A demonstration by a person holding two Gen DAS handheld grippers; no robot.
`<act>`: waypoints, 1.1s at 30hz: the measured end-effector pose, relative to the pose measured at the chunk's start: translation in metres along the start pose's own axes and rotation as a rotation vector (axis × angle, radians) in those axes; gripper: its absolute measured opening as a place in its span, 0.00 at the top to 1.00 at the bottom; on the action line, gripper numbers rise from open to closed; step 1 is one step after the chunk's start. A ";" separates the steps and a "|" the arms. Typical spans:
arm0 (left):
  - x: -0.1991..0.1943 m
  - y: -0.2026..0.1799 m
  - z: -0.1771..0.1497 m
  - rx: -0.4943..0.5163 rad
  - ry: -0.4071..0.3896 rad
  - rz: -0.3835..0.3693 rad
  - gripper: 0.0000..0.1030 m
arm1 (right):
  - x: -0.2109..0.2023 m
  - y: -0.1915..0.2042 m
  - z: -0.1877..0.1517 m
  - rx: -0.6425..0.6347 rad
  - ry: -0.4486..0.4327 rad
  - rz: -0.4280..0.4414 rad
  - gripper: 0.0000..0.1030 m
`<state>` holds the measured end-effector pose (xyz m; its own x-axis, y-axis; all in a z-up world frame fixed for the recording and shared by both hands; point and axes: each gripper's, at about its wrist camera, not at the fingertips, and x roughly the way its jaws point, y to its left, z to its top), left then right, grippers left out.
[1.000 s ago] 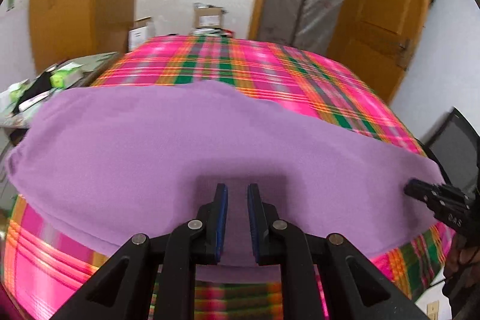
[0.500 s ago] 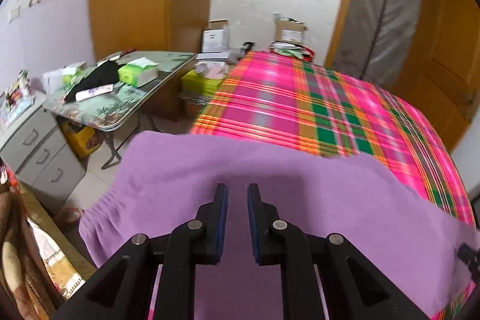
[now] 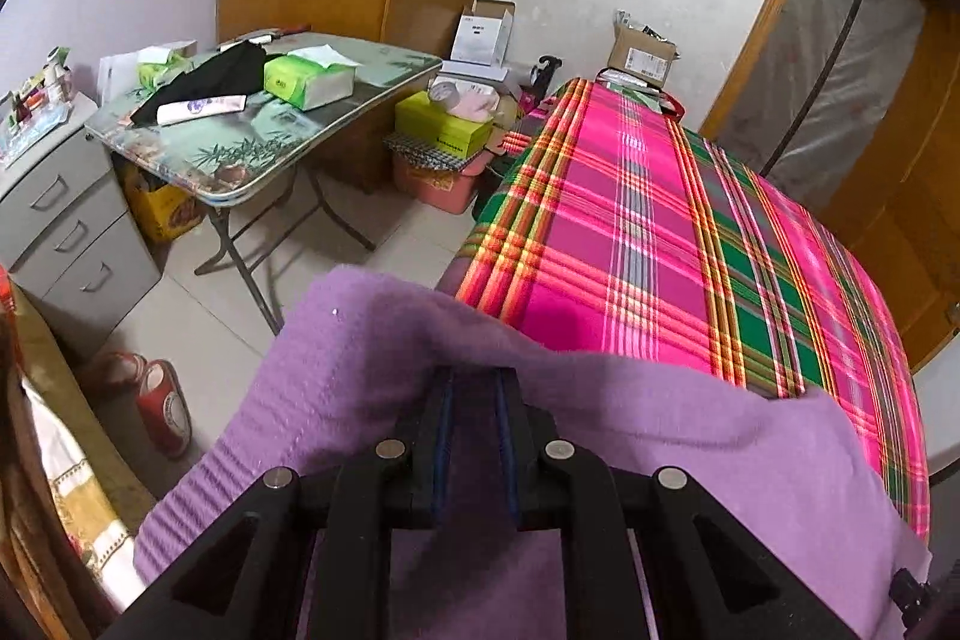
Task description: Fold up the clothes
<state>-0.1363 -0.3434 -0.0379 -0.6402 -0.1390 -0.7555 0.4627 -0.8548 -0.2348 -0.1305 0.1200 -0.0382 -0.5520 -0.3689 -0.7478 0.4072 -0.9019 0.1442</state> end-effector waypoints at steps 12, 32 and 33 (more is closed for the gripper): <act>-0.030 0.016 -0.029 0.024 -0.025 0.010 0.87 | -0.006 -0.018 -0.007 0.052 -0.021 -0.041 0.82; -0.109 -0.073 -0.137 0.270 0.006 -0.182 0.87 | -0.024 0.086 -0.037 -0.372 -0.048 0.293 0.69; -0.110 -0.075 -0.140 0.275 0.007 -0.192 0.87 | -0.025 0.093 -0.039 -0.404 -0.047 0.312 0.68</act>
<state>-0.0143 -0.1938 -0.0229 -0.6948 0.0408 -0.7180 0.1504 -0.9681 -0.2005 -0.0505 0.0540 -0.0311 -0.3875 -0.6245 -0.6781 0.8015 -0.5917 0.0869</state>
